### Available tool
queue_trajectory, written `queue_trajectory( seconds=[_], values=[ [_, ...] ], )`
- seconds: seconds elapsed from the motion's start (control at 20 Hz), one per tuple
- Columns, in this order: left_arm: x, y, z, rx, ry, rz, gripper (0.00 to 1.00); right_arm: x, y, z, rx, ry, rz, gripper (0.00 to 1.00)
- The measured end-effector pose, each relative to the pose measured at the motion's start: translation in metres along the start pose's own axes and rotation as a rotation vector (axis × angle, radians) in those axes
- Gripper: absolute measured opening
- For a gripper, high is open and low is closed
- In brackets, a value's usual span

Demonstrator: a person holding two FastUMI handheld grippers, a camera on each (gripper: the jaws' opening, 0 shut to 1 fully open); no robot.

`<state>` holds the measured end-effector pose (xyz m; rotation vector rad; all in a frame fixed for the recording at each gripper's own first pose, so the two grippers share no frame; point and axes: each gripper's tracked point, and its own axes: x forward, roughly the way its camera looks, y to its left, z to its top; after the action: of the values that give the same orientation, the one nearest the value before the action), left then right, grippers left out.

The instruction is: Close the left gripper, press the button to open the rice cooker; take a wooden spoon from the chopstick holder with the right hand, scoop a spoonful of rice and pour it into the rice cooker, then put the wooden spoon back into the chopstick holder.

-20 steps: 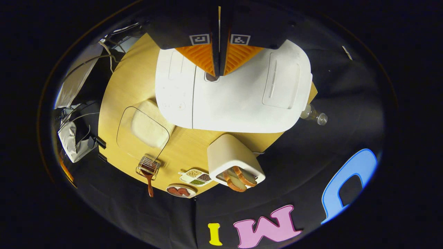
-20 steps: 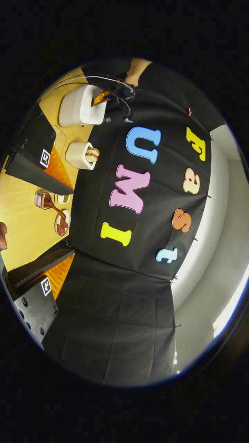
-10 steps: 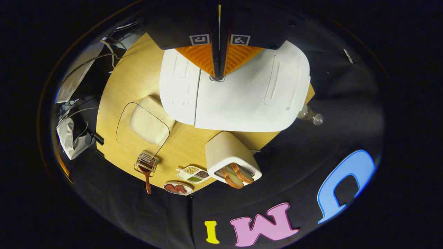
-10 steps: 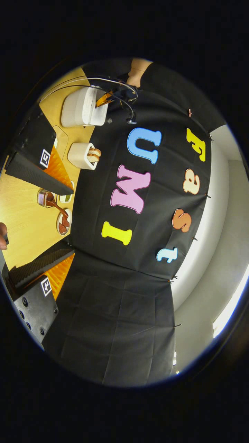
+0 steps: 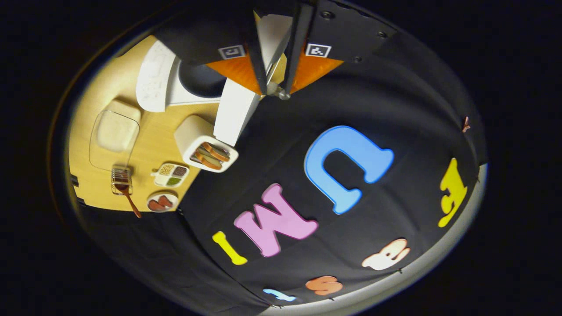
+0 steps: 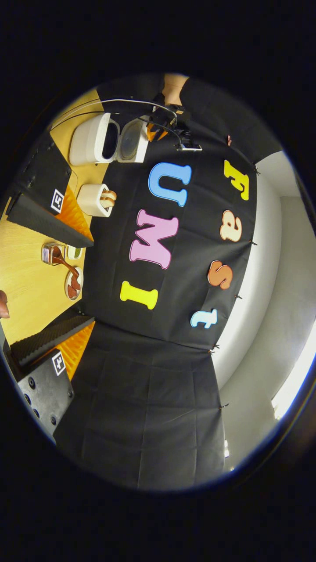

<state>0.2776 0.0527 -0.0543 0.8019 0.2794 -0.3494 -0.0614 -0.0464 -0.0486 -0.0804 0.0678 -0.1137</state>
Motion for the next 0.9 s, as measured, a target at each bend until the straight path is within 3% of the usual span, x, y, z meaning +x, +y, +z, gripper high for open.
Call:
queue_trajectory(
  seconds=[0.05, 0.25, 0.3, 0.35, 0.6, 0.9],
  values=[
    [-0.008, 0.002, 0.004, -0.036, -0.022, 0.016, 0.56, 0.000, -0.001, 0.002, 0.002, -0.012, -0.004, 0.98],
    [-0.054, 0.012, 0.021, -0.137, -0.161, 0.110, 0.83, 0.002, 0.002, -0.001, -0.002, -0.025, 0.020, 0.97],
    [-0.064, 0.013, 0.024, -0.172, -0.189, 0.126, 0.84, 0.002, 0.006, -0.004, 0.005, -0.014, 0.038, 0.97],
    [-0.069, 0.017, 0.028, -0.216, -0.210, 0.132, 0.96, 0.002, 0.008, -0.003, 0.013, -0.013, 0.054, 0.98],
    [-0.141, -0.003, 0.044, -0.417, -0.310, 0.166, 0.96, 0.017, 0.004, -0.008, 0.032, 0.015, 0.097, 0.97],
    [-0.197, -0.047, 0.067, -0.490, -0.363, 0.201, 0.96, 0.045, 0.002, -0.019, 0.045, 0.038, 0.153, 0.97]
  ],
)
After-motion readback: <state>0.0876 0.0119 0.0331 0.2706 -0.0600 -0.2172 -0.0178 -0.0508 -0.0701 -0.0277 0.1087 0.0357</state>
